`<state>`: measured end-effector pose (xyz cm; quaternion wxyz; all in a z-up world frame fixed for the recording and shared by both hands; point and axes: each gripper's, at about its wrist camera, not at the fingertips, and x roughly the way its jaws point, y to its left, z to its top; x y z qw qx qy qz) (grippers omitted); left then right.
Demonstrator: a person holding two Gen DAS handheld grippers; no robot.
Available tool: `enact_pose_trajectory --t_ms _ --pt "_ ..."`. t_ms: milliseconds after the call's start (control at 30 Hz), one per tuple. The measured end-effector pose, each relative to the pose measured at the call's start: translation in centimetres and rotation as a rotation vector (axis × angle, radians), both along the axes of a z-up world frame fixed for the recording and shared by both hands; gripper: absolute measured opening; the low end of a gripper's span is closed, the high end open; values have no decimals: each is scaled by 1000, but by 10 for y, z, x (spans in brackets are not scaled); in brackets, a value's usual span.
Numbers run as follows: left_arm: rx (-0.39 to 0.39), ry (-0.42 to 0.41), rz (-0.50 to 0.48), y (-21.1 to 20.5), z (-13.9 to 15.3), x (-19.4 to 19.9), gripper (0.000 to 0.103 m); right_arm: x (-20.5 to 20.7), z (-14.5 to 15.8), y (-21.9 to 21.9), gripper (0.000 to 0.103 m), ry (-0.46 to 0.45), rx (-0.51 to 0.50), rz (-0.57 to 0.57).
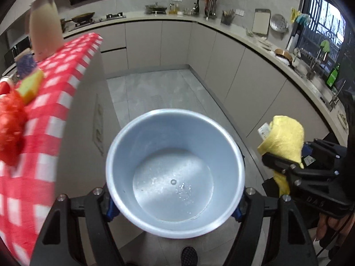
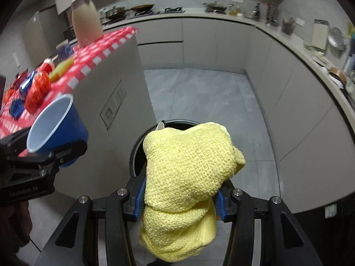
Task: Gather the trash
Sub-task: 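Carry the yellow cloth and blue cup with both tools over the black bin, then open both tools to drop the cloth and cup into the bin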
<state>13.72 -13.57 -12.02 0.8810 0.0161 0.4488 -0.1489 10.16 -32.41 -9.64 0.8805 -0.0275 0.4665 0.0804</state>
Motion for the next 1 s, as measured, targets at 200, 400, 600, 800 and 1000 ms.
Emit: enact_pose_trajectory --t_ms 200,400,600,800,1000 --pt "7 60 -4 -20 -36 22 75 30 -42 -8 52 52 -28 110" --pt "-62 136 -9 -26 -75 47 83 58 -85 -5 70 50 -104 260" --pt "9 192 88 -17 -98 44 96 74 -122 -22 103 92 -135 260" --pt "64 176 87 -27 -90 25 98 67 -119 -30 103 87 -131 188" --pt "85 149 106 -31 -74 17 98 65 -116 -39 103 89 -144 136"
